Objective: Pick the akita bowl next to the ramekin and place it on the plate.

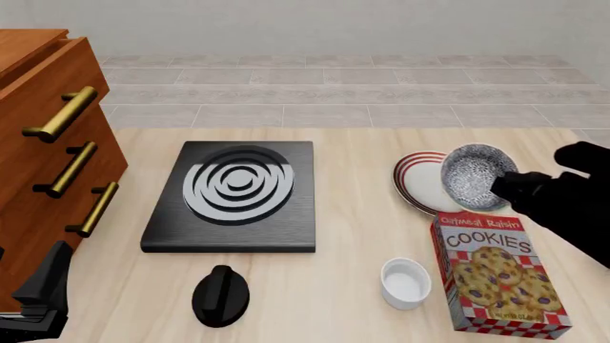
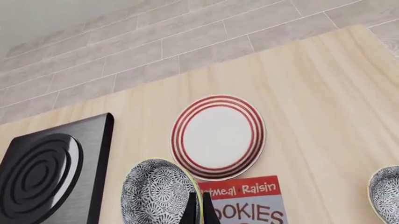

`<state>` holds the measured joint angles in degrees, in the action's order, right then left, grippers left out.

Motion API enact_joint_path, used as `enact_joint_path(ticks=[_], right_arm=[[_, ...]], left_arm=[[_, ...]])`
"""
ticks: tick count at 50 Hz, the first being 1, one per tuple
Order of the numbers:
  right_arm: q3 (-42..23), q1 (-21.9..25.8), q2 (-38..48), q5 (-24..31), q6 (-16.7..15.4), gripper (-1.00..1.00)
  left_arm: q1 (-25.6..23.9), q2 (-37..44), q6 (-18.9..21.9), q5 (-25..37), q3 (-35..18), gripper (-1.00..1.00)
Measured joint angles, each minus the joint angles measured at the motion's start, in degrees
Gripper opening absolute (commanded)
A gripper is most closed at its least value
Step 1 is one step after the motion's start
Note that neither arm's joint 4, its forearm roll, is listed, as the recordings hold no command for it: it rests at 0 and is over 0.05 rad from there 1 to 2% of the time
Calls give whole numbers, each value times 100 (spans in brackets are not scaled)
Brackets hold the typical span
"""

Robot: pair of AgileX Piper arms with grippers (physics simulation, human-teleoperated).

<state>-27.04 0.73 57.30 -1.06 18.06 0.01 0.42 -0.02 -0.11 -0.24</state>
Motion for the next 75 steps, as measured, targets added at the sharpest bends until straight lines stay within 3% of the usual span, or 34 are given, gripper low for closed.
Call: enact_joint_path(ticks=[75], right_arm=[[-272,-83,1789,-1382,-1,-100]], left_arm=[[0,0,0,0,0,100]])
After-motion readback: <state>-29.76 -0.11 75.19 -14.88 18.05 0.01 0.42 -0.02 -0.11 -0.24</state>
